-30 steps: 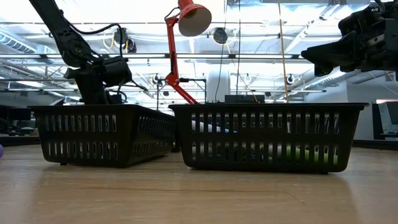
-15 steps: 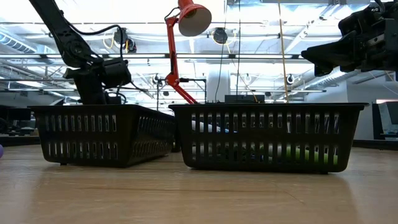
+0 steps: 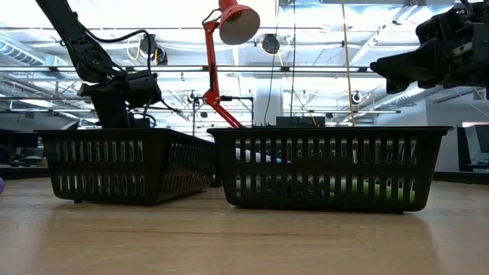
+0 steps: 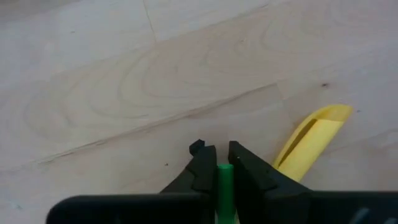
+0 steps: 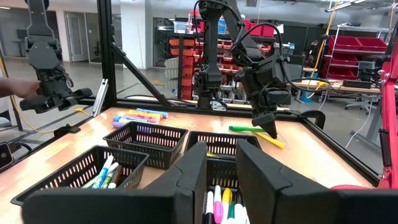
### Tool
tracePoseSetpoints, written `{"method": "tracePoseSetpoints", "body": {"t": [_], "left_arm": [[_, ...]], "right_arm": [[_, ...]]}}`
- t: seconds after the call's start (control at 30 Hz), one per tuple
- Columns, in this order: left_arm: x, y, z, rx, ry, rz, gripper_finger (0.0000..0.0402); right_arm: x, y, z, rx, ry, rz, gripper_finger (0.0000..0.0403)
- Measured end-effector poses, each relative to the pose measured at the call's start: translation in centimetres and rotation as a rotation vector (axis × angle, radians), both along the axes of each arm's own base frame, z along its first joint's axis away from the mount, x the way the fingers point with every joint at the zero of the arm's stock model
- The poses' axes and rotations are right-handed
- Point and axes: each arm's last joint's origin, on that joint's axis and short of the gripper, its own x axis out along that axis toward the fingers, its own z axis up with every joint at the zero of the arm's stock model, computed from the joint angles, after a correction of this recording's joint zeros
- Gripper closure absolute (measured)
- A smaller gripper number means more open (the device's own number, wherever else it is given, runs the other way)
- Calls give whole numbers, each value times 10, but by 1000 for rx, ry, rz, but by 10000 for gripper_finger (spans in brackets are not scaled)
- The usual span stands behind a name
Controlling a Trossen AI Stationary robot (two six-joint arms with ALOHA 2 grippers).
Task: Pick & Place Markers
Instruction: Put the green pen into the top left black bin
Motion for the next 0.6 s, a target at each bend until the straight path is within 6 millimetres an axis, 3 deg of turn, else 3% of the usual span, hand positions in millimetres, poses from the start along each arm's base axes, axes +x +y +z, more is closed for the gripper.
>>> {"method": "tracePoseSetpoints", "body": {"t": [0.17, 0.3, 0.43, 0.6], "left_arm": [[1, -4, 11, -1, -50, -40, 373], [7, -7, 37, 87, -147, -81, 373], [13, -18, 62, 181, -279, -151, 373], [31, -44, 88, 336, -410, -369, 373]], "right_arm": [[0, 0, 0, 0, -1, 0, 325], [0, 0, 0, 0, 0, 0, 325], [0, 0, 0, 0, 0, 0, 325], [0, 0, 0, 0, 0, 0, 325]]}}
